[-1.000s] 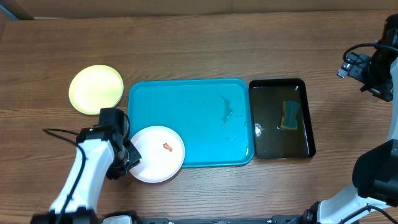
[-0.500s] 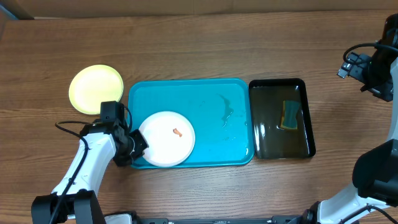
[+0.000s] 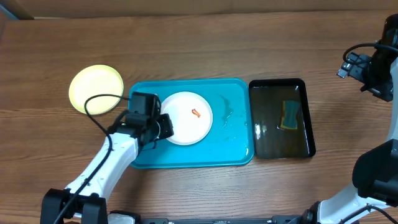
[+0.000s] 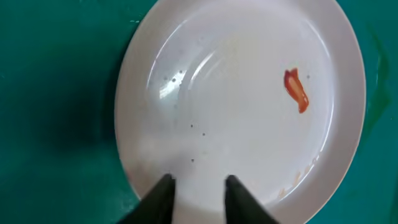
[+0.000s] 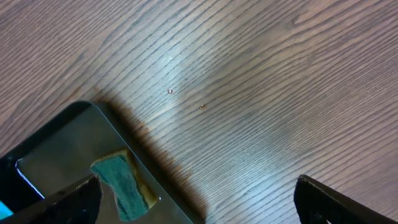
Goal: Clean dirty plates on tray and stack at the side
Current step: 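Grip the white plate rim and slide it toward the tray center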
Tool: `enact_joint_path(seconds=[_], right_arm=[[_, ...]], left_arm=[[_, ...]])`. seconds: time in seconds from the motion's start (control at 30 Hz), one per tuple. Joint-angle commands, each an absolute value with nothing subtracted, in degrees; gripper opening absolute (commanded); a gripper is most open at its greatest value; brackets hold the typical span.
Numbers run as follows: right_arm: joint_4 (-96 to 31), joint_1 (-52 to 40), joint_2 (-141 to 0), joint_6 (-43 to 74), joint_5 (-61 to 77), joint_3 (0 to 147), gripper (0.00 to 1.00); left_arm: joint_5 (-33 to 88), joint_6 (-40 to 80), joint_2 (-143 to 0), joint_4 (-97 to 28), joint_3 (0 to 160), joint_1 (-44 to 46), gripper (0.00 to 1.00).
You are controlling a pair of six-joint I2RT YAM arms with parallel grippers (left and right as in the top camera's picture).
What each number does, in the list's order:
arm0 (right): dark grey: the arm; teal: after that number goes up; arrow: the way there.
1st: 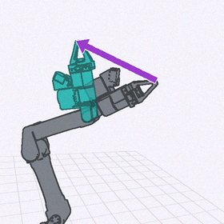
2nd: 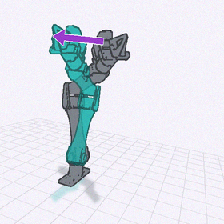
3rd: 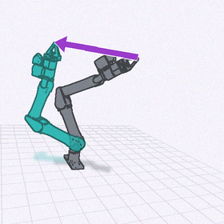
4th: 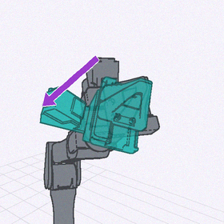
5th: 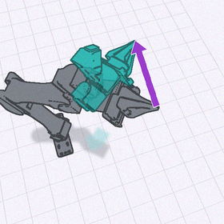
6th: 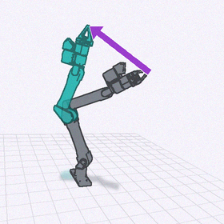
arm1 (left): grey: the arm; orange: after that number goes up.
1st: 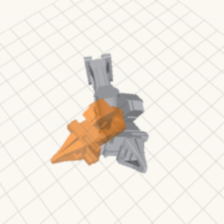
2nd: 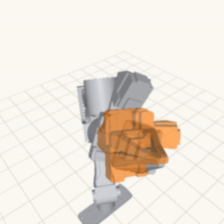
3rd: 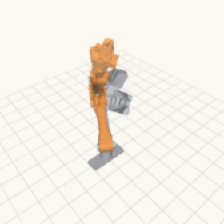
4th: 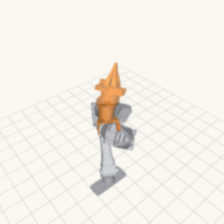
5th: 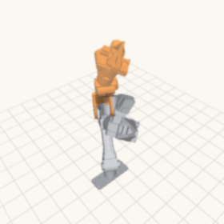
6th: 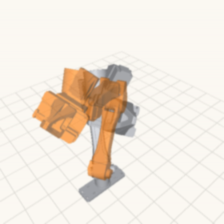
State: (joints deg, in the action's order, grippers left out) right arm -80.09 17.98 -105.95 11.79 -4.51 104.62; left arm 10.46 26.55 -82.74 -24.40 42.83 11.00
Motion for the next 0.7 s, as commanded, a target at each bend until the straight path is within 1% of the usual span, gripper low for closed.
enact_joint_path(seconds=[0.0,0.03,0.13,0.3,0.4,0.47,0.53,0.67], right_arm=[[-79.83,18.06,-105.49,12.01,-4.89,105.34,1.00],[-79.83,18.06,-105.49,12.01,-4.89,105.34,1.00],[-79.83,18.06,-105.49,12.01,-4.89,105.34,1.00],[-79.83,18.06,-105.49,12.01,-4.89,105.34,1.00],[-79.83,18.06,-105.49,12.01,-4.89,105.34,1.00],[-79.55,18.06,-105.49,12.01,-4.89,105.34,1.00],[-79.07,18.06,-105.49,12.01,-4.89,105.34,1.00],[-76.97,18.06,-105.49,12.05,-4.01,105.34,1.00]], left_arm=[[4.38,25.96,-83.20,-25.69,43.35,13.08,0.45],[3.77,25.96,-83.20,-26.30,43.35,13.15,0.49],[2.96,25.98,-83.20,-28.23,43.35,13.04,0.49],[1.34,26.15,-83.22,-30.28,43.33,13.06,0.44],[0.86,26.15,-83.29,-30.13,43.33,13.13,0.39],[-1.04,26.17,-83.35,-30.09,43.33,13.10,0.38],[-4.12,26.46,-83.85,-29.93,43.33,13.10,0.35],[-5.08,27.44,-86.04,-28.05,43.33,13.10,0.34]])
